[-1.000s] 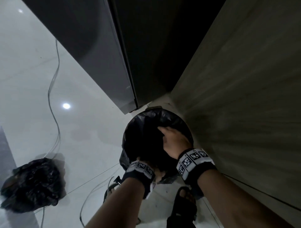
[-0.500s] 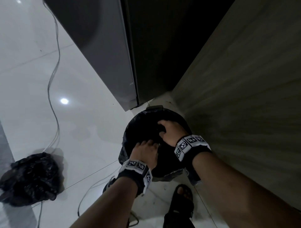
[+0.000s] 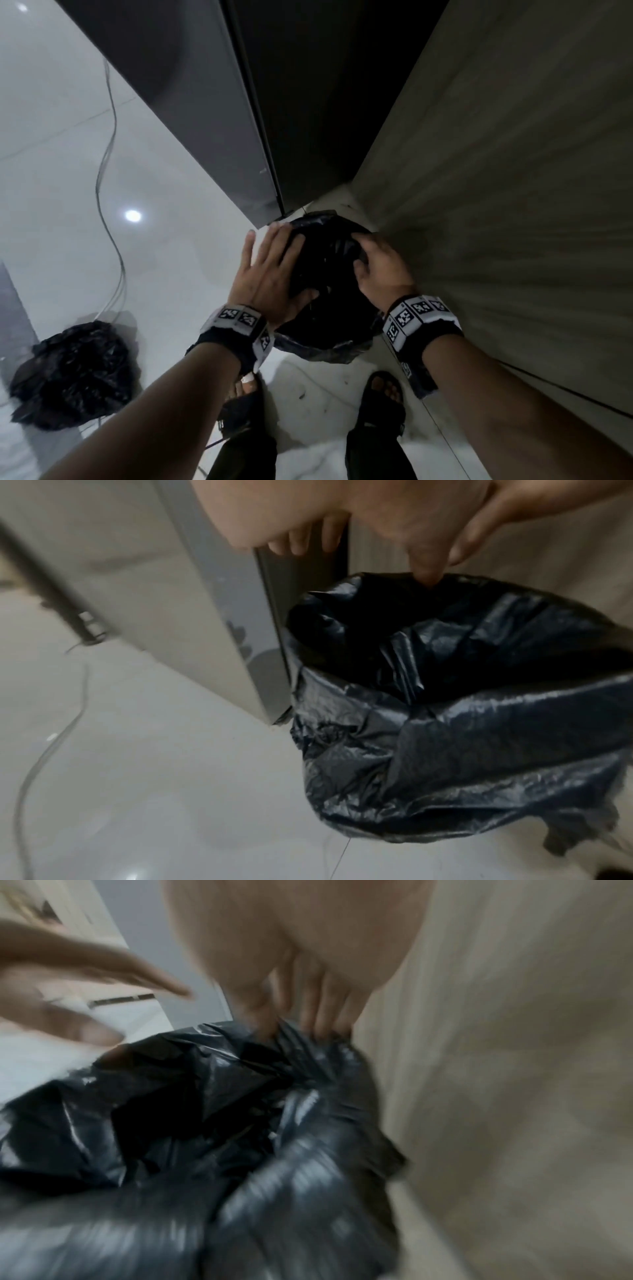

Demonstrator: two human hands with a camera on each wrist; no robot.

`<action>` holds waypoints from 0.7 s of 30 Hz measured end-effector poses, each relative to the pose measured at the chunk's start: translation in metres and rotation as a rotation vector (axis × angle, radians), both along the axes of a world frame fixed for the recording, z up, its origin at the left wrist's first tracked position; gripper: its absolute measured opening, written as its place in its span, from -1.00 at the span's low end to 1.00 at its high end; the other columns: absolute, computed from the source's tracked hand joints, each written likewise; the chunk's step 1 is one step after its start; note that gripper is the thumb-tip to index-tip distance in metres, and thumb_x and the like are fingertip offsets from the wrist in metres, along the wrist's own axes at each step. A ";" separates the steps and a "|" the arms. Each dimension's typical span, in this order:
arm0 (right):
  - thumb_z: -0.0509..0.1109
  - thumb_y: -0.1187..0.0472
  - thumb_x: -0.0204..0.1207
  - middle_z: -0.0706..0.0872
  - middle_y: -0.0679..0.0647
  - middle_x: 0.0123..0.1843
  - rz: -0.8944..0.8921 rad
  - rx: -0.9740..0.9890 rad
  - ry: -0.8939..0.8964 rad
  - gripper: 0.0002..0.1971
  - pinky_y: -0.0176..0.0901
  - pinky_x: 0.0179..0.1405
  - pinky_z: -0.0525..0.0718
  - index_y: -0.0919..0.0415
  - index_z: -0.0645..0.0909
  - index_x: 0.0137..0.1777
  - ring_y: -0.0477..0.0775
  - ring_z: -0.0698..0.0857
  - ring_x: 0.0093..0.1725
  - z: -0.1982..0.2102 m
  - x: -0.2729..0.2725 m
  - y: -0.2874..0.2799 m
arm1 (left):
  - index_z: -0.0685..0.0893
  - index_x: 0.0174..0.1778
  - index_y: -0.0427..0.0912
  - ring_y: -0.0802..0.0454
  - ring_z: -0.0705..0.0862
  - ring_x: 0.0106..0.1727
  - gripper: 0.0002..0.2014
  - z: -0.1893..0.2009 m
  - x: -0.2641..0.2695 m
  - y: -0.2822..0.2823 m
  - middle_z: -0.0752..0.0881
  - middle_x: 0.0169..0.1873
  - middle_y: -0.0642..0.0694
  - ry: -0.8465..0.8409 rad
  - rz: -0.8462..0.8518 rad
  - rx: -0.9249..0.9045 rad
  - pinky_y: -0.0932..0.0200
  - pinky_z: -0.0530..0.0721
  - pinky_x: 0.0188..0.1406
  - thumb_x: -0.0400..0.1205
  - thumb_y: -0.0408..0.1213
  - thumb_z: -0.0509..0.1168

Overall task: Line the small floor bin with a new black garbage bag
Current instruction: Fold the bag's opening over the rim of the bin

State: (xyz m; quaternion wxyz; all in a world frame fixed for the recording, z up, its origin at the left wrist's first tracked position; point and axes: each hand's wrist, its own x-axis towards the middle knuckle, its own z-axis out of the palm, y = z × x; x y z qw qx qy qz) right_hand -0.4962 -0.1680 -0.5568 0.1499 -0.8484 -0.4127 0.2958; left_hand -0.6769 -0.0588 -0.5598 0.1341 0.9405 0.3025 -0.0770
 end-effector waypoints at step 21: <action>0.46 0.49 0.34 0.43 0.05 0.54 -0.219 -0.083 0.404 0.05 0.06 0.45 0.52 -0.46 0.03 0.55 0.13 0.46 0.52 -0.023 0.020 -0.057 | -0.31 0.47 0.59 -0.16 0.69 0.00 0.27 -0.016 -0.055 0.012 0.49 0.15 0.01 0.096 0.385 -0.616 -0.08 0.69 0.00 0.21 -0.19 0.56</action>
